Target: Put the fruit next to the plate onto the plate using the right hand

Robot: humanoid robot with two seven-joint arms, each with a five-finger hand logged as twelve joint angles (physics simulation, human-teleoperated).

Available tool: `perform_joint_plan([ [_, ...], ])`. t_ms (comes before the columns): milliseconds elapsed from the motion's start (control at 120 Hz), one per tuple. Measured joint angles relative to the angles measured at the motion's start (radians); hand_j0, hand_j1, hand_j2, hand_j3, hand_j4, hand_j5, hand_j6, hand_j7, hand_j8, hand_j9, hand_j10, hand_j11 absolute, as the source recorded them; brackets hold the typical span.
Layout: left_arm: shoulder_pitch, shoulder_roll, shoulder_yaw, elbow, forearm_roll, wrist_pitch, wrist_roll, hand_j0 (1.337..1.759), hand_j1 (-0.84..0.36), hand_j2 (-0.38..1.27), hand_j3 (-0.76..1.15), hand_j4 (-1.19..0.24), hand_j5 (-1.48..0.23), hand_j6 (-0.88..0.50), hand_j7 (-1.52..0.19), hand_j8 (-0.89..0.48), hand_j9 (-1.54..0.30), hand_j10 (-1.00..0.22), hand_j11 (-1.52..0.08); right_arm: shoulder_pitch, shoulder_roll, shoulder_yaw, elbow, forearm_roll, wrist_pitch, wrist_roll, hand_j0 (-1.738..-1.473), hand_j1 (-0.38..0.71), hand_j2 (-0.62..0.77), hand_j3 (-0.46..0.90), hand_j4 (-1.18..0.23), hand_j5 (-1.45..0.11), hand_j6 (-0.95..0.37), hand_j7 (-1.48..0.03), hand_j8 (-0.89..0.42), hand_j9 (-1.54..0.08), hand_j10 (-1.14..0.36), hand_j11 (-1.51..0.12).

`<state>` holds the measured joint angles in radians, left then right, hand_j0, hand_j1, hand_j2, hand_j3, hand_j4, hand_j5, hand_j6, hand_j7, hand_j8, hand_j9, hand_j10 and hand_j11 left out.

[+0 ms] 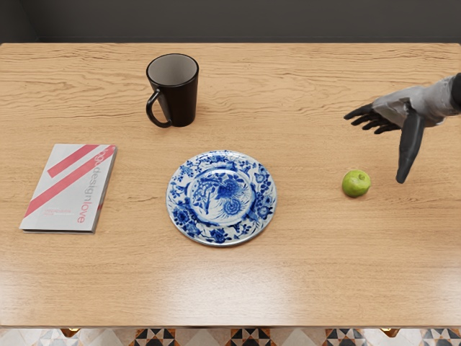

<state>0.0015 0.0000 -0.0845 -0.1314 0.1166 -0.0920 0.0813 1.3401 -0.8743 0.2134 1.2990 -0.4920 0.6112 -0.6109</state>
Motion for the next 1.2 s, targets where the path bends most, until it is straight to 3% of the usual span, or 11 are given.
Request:
perform_joint_plan([
  [100,0.0,0.0,0.0,0.0,0.0,0.0,0.0,1.658,0.34,0.0,0.0,-0.01,-0.01,-0.01,-0.01,-0.01,-0.01,-0.01,-0.01,0.001,-0.074,0.034,0.153,-0.081,0.0,0.0,-1.658,-0.35,0.0,0.0,0.0,0.0,-0.01,0.0,0.0,0.0,0.0,0.0],
  [200,0.0,0.0,0.0,0.0,0.0,0.0,0.0,1.658,0.34,0.0,0.0,-0.01,-0.01,-0.01,-0.01,-0.01,-0.01,-0.01,-0.01,-0.009,-0.091,0.041,0.223,-0.178,-0.018,0.0,-1.658,-0.35,0.0,0.0,0.0,0.0,-0.01,0.0,0.0,0.0,0.0,0.0],
  [367,0.0,0.0,0.0,0.0,0.0,0.0,0.0,1.658,0.34,0.0,0.0,-0.01,-0.01,-0.01,-0.01,-0.01,-0.01,-0.01,-0.01,-0.067,0.002,0.041,0.249,-0.354,-0.164,0.0,-1.658,-0.35,0.0,0.0,0.0,0.0,-0.01,0.0,-0.01,0.0,0.0,0.0],
  [667,0.0,0.0,0.0,0.0,0.0,0.0,0.0,1.658,0.34,0.0,0.0,-0.01,-0.01,-0.01,-0.01,-0.01,-0.01,-0.01,-0.01,-0.206,0.079,0.041,0.265,-0.492,-0.279,0.0,-1.658,-0.35,0.0,0.0,0.0,0.0,-0.01,0.0,-0.01,0.0,0.0,0.0],
  [933,0.0,0.0,0.0,0.0,0.0,0.0,0.0,1.658,0.34,0.0,0.0,-0.01,-0.01,-0.01,-0.01,-0.01,-0.01,-0.01,-0.01,-0.269,0.01,0.046,0.388,-0.552,-0.379,0.0,-1.658,-0.35,0.0,0.0,-0.01,0.0,-0.01,0.0,-0.01,0.0,0.0,0.0],
  [1050,0.0,0.0,0.0,0.0,0.0,0.0,0.0,1.658,0.34,0.0,0.0,-0.01,-0.01,-0.01,-0.01,-0.01,-0.01,-0.01,-0.01,-0.288,0.003,0.042,0.392,-0.604,-0.434,0.0,-1.658,-0.32,0.0,0.0,-0.03,-0.04,-0.03,-0.03,-0.03,-0.04,-0.03,-0.04],
  [1200,0.0,0.0,0.0,0.0,0.0,0.0,0.0,1.658,0.34,0.0,0.0,-0.01,-0.01,-0.01,-0.01,-0.01,-0.01,-0.01,-0.01,-0.315,0.069,0.028,0.349,-0.667,-0.464,0.0,-1.658,-0.27,-0.01,0.0,-0.07,-0.09,-0.07,-0.08,-0.07,-0.08,-0.07,-0.08],
])
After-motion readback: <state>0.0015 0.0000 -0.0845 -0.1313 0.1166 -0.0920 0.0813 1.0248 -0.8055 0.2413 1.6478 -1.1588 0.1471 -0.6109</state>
